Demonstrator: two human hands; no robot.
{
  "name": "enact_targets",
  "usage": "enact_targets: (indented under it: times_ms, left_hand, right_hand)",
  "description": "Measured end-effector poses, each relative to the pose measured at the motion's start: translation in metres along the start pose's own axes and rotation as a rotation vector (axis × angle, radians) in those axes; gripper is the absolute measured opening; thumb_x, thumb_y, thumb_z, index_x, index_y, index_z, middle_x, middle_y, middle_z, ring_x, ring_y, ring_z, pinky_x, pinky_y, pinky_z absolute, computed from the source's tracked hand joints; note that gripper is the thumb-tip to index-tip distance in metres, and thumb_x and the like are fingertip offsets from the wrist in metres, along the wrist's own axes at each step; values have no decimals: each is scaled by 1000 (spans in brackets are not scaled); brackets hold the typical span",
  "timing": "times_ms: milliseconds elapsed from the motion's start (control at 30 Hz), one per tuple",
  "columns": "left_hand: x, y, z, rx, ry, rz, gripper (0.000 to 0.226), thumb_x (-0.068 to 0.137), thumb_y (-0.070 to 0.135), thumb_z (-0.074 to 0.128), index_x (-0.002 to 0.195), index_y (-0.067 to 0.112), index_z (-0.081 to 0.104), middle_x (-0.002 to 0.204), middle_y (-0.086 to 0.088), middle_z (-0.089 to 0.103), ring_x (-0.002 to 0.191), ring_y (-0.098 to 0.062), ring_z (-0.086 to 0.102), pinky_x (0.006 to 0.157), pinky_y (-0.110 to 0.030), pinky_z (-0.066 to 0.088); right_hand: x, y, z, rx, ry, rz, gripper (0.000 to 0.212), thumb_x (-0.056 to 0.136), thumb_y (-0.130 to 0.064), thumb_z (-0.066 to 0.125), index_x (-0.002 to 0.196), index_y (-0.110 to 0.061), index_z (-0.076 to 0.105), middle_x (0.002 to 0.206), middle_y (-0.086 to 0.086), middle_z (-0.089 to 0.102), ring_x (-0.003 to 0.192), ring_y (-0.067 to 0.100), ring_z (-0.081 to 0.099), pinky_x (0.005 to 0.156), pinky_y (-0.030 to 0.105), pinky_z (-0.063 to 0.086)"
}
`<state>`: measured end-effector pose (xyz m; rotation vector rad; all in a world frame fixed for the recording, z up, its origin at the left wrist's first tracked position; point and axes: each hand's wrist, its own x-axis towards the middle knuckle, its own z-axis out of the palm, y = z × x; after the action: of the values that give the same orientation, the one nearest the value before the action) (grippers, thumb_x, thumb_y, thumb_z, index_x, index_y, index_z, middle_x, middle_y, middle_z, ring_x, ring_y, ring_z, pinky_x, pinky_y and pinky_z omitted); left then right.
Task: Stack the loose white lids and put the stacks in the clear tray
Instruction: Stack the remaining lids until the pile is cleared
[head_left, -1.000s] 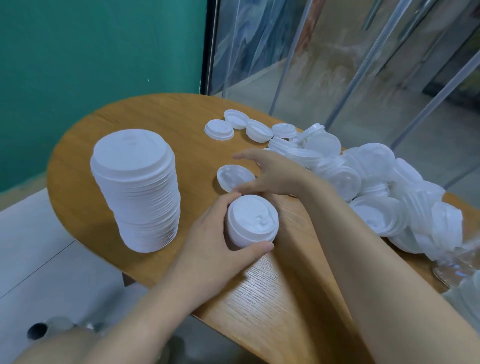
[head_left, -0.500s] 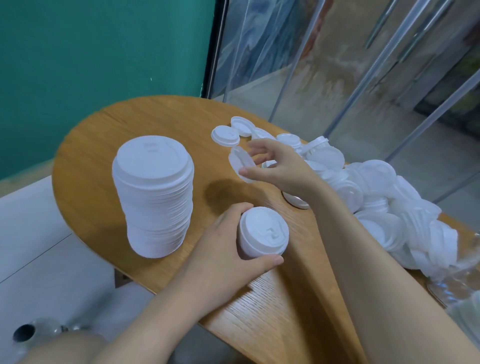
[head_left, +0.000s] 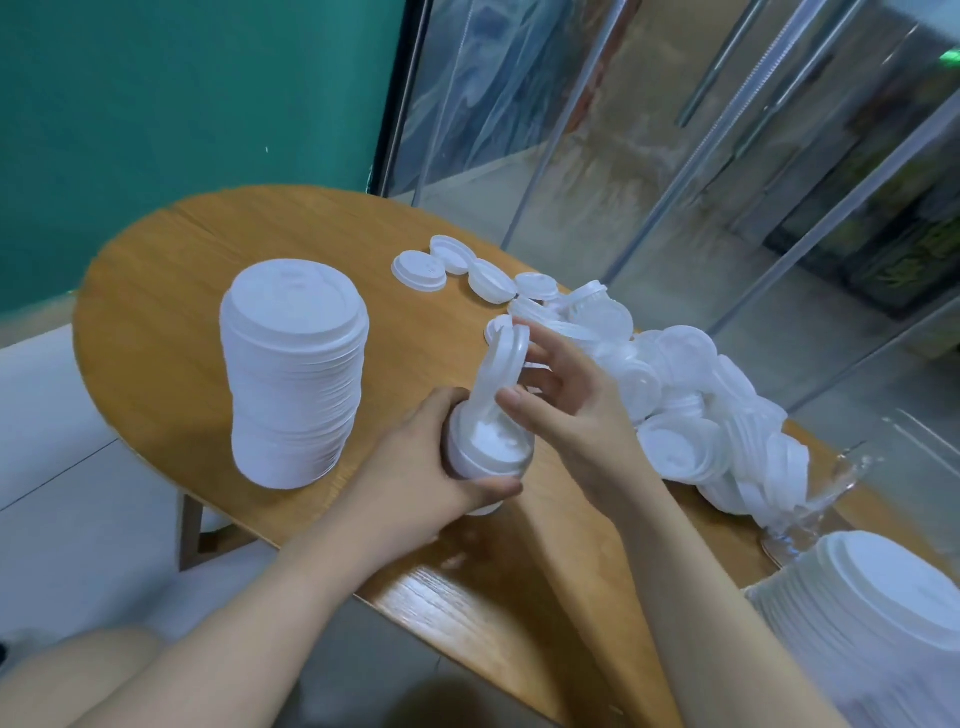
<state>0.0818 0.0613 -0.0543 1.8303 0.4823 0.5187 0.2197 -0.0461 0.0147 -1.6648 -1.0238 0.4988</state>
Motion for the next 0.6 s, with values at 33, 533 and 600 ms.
enact_targets:
  times_ms: [33, 533, 600]
  left_hand:
    - [0, 0, 0, 0, 1, 1, 68, 63, 51, 93, 118, 47, 55, 112, 21, 68, 101, 4, 64, 80, -25, 53]
    - [1, 3, -3, 36, 1, 7, 69, 61, 51, 94, 118, 49, 54, 113, 23, 65, 104, 7, 59, 90, -25, 52]
    - [1, 3, -3, 36, -1, 8, 71, 61, 51, 94, 120, 47, 54, 115, 24, 64, 106, 8, 58, 93, -26, 52]
  right_hand:
    - [-5, 2, 0, -15, 5, 3, 75, 75, -38, 83, 143, -23, 57, 130, 6, 67, 118, 24, 67, 103, 51, 54]
    - [-38, 22, -19, -74, 71, 86, 65, 75, -38, 83, 132, -16, 60, 128, 2, 69, 123, 25, 64, 107, 59, 48]
    - [-40, 28, -16, -102, 62, 121, 68, 73, -42, 85, 133, -20, 61, 131, 0, 69, 125, 24, 64, 107, 60, 47]
